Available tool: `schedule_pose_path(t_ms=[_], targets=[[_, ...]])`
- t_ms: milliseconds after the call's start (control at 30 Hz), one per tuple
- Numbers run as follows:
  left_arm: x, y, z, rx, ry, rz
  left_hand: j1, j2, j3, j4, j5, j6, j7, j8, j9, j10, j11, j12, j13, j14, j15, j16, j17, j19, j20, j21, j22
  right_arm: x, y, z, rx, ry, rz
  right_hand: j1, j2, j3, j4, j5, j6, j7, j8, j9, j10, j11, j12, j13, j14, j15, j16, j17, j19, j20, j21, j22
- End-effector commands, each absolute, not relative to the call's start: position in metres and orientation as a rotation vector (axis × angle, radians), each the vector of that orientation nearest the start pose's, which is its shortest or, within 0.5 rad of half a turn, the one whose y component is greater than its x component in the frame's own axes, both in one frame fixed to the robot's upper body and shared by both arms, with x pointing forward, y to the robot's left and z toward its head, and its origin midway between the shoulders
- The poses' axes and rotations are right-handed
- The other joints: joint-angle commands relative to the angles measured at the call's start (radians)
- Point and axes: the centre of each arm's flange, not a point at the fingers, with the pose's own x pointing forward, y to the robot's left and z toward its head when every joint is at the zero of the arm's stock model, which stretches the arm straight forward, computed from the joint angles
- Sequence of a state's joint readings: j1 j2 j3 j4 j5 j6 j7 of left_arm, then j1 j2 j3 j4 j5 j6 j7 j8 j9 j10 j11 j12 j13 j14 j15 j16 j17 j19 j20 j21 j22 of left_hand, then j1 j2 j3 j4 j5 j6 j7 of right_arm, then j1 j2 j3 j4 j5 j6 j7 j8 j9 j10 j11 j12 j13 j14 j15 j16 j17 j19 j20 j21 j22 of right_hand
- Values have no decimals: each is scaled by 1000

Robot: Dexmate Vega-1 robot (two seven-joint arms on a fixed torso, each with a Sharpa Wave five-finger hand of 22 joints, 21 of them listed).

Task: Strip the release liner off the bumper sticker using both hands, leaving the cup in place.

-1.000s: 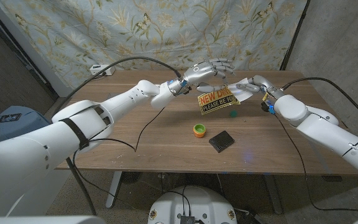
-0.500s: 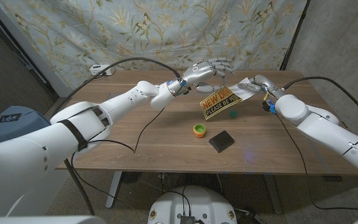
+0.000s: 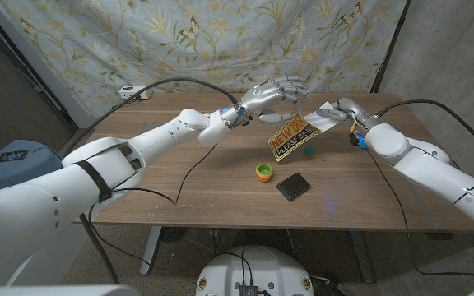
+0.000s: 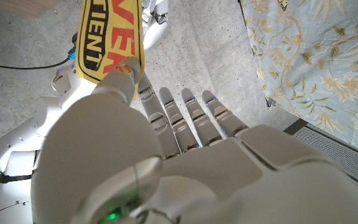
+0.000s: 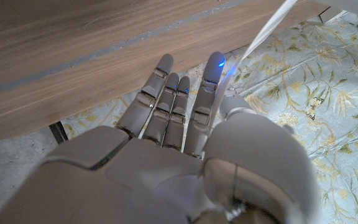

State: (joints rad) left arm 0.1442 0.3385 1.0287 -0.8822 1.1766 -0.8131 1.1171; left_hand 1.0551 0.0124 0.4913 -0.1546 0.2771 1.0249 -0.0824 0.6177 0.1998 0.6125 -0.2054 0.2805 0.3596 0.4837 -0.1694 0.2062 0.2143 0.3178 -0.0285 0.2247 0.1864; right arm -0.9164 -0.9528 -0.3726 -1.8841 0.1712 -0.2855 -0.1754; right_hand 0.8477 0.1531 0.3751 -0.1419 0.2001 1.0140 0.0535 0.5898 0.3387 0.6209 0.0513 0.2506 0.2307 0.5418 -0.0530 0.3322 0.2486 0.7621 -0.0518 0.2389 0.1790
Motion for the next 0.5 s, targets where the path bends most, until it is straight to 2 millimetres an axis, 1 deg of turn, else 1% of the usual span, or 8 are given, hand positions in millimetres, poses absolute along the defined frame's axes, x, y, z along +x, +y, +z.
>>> schedule_pose_path(t_ms=[33,500], targets=[[579,45,84,1198,-1945,-285,-8,6,7,-1,-2,8,-5,85,27,2,-1,-2,4,-9,-17,1,0,-2,2,-3,3,573,-318,44,-829,-486,-61,11,0,-1,3,6,-1,2,3,-2,8,-5,-1,6,11,-21,-3,2,9,-2,-1,4],[577,48,86,1181,-1940,-284,-7,7,8,-2,-2,8,-5,87,27,2,-1,-3,5,-10,-17,1,0,-4,1,-3,3,574,-329,50,-834,-484,-86,14,0,-2,2,7,1,3,5,-6,15,-5,-2,8,16,-24,-4,3,13,-5,0,4]])
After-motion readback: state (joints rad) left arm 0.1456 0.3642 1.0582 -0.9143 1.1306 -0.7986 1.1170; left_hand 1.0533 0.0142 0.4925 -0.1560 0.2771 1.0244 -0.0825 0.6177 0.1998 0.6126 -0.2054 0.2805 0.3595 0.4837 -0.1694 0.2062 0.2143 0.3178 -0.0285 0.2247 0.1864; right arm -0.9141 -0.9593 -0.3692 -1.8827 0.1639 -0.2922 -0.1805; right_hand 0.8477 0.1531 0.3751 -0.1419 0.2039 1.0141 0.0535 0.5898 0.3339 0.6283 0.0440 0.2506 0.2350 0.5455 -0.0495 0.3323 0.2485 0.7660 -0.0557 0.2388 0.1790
